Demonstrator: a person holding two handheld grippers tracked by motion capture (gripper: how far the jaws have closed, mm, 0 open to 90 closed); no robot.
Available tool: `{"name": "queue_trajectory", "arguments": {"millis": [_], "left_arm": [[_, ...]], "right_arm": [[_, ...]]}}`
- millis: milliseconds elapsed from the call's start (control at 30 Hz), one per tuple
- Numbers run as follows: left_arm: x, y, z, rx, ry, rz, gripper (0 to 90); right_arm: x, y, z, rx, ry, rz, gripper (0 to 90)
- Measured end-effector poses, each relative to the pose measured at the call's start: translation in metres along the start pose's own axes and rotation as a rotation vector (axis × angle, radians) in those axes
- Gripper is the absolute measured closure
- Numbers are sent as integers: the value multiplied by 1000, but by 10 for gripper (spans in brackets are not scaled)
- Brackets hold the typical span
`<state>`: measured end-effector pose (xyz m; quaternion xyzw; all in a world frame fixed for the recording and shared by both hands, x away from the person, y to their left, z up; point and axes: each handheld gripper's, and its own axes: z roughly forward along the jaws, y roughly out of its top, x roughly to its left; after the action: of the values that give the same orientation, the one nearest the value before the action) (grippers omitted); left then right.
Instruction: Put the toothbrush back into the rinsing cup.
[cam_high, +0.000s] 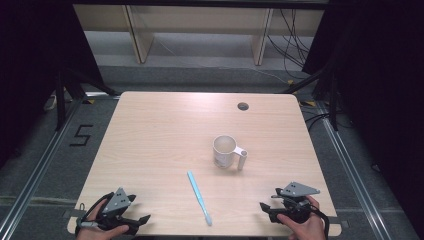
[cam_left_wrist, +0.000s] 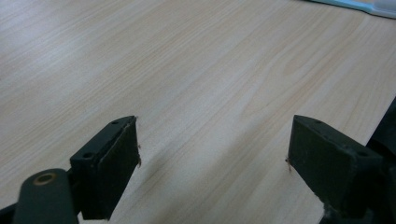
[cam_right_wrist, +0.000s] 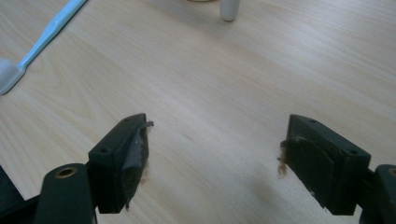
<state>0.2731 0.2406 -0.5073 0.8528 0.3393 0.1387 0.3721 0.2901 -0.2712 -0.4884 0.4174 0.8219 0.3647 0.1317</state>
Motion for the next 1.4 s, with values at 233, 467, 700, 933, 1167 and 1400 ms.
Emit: {"name": "queue_trajectory", "arguments": {"millis": [233, 467, 700, 933, 1167, 1400], "left_arm": [[-1, 0, 2, -9, 2, -23, 158], [1, 0, 1, -2, 3, -15, 158], [0, 0, 1, -15, 1, -26, 159], [0, 0, 1, -16, 1, -26, 159], [0, 1, 0, -16, 1, -24, 160], [1, 1, 0, -14, 0, -20, 160]], "right_arm": [[3, 4, 1, -29, 24, -2, 219], [8, 15, 3, -62, 44, -39, 209], [17, 30, 8, -88, 100, -98, 319], [31, 44, 18, -71, 153, -188, 461], [39, 54, 23, -95, 185, -219, 761], [51, 65, 36, -68, 232, -290, 899]]}}
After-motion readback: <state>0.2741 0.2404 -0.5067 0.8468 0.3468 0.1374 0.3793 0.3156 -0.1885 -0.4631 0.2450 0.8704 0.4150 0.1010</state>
